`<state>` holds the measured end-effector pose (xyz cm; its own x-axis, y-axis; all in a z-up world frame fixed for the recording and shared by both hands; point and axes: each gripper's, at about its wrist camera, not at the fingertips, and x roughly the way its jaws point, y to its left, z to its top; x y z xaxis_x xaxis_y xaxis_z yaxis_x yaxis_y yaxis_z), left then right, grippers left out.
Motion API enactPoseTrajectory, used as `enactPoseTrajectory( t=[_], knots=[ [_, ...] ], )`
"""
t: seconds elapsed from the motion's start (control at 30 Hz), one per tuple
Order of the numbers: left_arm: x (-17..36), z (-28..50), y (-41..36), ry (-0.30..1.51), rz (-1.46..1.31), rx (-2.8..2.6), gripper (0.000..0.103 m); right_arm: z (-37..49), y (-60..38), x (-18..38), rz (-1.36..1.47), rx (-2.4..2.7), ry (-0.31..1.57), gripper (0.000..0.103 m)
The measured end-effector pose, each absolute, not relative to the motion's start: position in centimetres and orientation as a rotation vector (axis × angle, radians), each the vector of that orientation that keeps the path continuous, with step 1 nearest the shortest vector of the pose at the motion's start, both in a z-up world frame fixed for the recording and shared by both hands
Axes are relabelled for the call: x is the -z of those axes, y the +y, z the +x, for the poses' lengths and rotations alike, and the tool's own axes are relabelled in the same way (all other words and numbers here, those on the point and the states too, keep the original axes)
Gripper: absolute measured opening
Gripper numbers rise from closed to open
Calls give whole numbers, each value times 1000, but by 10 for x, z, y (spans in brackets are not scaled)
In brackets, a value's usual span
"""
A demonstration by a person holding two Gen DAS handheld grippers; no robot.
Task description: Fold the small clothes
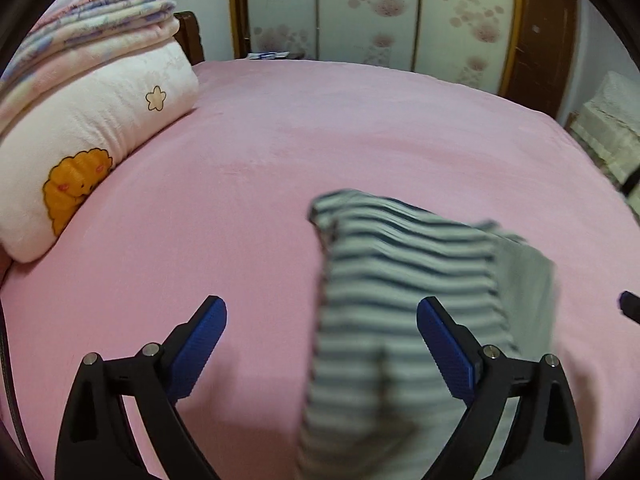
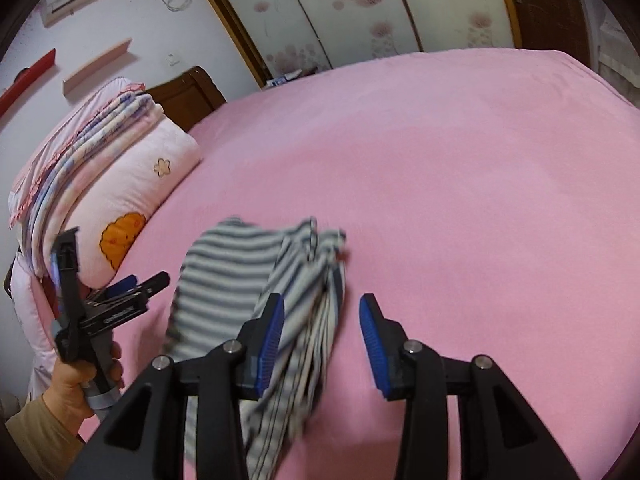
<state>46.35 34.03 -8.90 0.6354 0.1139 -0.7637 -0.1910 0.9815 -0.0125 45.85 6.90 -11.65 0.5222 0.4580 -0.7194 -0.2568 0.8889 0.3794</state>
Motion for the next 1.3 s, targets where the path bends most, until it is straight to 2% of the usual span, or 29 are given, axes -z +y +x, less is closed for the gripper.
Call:
enactPoseTrajectory(
  t=[0.07, 0.17, 0.23, 0.5, 0.67, 1.0, 1.3],
  knots=[
    [67, 434, 320, 860, -89, -139, 102, 432, 64, 102, 222, -416, 944, 40],
    [31, 386, 287, 827, -95, -70, 102, 389, 53, 77, 199, -391, 956, 40],
    [7, 353, 264, 819, -116, -42, 102, 358, 45, 59, 183, -369, 953, 46],
    [-58, 246, 185, 760, -146, 41, 102, 248, 13, -12, 141, -318, 855, 60],
    [-76, 192, 149, 731, -174, 72, 102, 184, -12, -34, 91, -265, 826, 65],
    [-77, 88, 86, 737, -121, 96, 102, 71, -78, -33, 120, -144, 811, 66],
    [-86, 29, 59, 752, -109, 81, 102, 22, -98, -32, 135, -68, 823, 67]
  ],
)
